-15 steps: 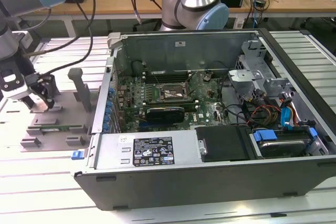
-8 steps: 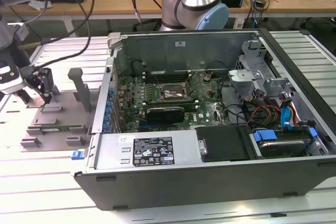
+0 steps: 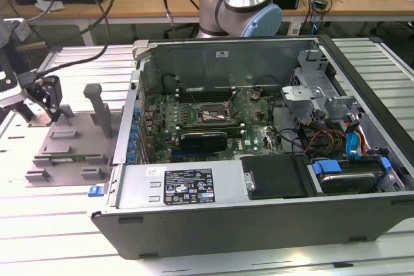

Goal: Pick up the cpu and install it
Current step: 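Pick up the cpu and move it towards the insertion slot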

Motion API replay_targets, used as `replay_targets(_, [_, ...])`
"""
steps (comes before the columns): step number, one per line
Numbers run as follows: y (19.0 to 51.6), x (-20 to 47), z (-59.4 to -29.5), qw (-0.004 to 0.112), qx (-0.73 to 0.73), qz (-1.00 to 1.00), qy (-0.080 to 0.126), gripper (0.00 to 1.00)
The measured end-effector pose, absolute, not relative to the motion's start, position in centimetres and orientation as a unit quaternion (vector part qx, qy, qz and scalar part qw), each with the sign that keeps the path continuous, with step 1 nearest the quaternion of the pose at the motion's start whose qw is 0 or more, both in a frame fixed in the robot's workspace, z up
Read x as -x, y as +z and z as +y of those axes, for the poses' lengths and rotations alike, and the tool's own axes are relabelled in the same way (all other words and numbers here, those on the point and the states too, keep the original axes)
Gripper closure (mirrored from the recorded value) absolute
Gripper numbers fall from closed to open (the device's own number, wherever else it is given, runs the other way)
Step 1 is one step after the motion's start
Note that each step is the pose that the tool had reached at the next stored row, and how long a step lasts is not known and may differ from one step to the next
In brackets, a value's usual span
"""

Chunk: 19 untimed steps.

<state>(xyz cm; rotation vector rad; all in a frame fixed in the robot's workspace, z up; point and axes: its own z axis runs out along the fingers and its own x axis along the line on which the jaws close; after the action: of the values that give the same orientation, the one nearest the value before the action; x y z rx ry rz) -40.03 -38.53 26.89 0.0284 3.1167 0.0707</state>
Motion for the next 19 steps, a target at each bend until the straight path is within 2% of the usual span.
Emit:
replay_targets(10, [30.7,40.0,-38.5,0.012,-0.009,1.000,0.023,0.45])
replay_targets(19, [39.1,40.0,-38.5,0.012,-0.009,1.000,0.023,0.45])
